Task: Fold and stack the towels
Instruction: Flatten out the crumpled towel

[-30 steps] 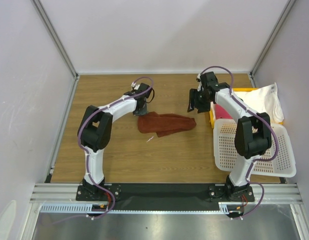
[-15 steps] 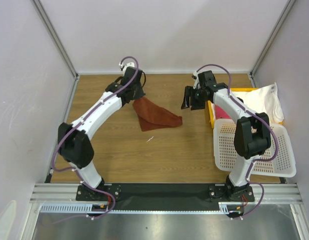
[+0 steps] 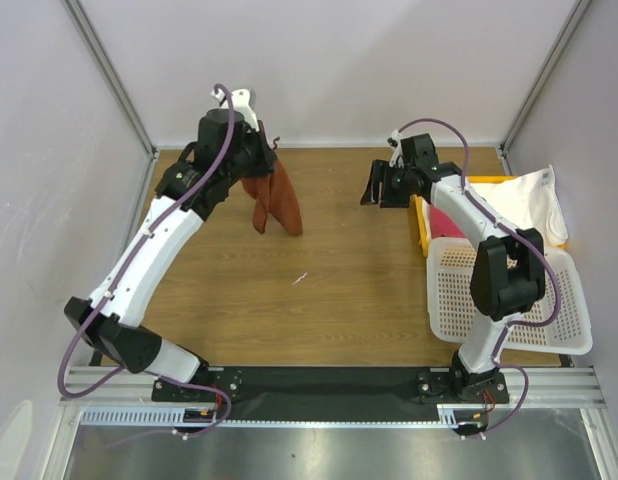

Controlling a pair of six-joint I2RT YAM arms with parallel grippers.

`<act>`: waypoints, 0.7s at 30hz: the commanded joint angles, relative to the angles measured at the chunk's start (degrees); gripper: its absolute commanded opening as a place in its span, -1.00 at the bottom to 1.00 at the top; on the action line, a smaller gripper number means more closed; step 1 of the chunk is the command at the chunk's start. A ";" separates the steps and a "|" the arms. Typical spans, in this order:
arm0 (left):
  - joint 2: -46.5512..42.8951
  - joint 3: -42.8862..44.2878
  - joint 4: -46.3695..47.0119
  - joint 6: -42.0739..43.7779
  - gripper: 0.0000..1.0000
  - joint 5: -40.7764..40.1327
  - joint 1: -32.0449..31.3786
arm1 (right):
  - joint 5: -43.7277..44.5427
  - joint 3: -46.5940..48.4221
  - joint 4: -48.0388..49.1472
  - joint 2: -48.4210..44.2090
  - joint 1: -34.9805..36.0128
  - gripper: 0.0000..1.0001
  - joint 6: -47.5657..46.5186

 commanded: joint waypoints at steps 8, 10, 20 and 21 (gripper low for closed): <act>0.98 13.06 -11.84 -6.49 -1.00 -1.07 -5.29 | 4.83 -0.45 0.18 -5.52 -0.61 0.29 3.06; 3.61 16.32 -12.46 -6.50 -0.99 -0.45 -7.05 | 6.93 -1.15 -0.27 -6.23 -0.69 0.29 3.41; 10.13 24.87 -11.50 -8.60 -0.99 2.72 -13.12 | 10.37 -6.51 -0.71 -12.99 -5.61 0.30 7.20; 9.52 20.76 -11.41 -9.04 -0.99 1.50 -13.12 | 10.29 -6.78 -0.71 -13.43 -5.79 0.30 7.11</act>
